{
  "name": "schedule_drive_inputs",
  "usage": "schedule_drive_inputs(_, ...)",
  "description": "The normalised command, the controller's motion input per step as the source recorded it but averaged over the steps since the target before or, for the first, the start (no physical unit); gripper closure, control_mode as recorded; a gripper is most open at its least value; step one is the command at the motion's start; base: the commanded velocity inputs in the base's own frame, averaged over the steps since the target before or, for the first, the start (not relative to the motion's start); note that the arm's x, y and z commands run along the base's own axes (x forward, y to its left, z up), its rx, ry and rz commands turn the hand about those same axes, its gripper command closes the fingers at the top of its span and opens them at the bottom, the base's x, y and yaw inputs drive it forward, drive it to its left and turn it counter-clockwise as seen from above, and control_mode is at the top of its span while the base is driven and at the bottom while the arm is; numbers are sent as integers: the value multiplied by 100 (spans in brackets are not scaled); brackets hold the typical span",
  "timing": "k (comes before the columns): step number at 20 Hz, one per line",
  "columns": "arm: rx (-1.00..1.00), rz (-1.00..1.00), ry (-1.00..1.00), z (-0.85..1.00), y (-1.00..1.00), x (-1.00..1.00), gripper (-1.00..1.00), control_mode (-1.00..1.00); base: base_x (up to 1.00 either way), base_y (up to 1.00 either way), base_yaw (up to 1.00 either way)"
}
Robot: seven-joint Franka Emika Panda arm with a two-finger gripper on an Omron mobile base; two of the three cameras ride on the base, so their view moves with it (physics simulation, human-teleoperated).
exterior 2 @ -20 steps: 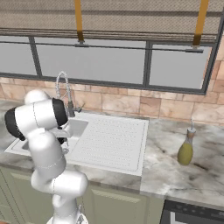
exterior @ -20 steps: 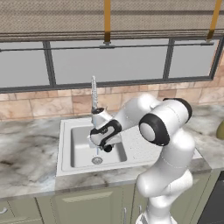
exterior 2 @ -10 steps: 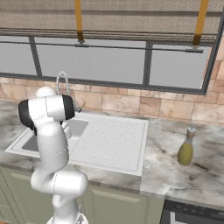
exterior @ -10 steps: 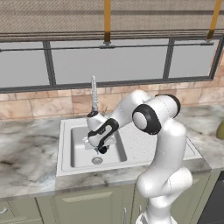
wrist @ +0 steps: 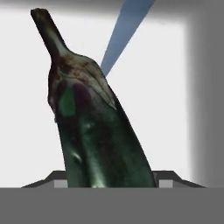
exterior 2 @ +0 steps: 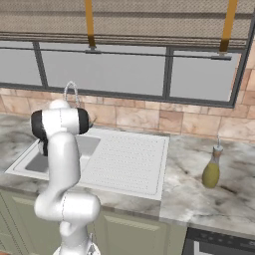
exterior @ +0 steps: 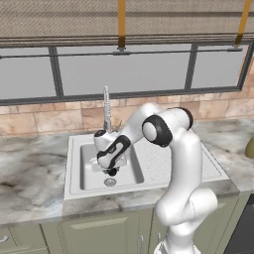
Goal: Turn on the sink faucet. Then move the eggplant from the counter to the sink. Turn off the sink. Move the vegetable from the sink to the pot next to the stove. Finally move the pot to the front right burner.
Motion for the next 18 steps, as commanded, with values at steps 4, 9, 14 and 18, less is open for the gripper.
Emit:
schedule_drive_inputs(4,-1,0,2,-35,13,31,100,-100,0,0,0)
schedule_drive_inputs(9,-1,0,2,-38,10,30,100,-100,0,0,0)
schedule_drive_inputs(14,0,0,2,-37,8,32,100,-100,0,0,0)
schedule_drive_inputs(18,0,0,2,-36,3,36,100,-100,0,0,0)
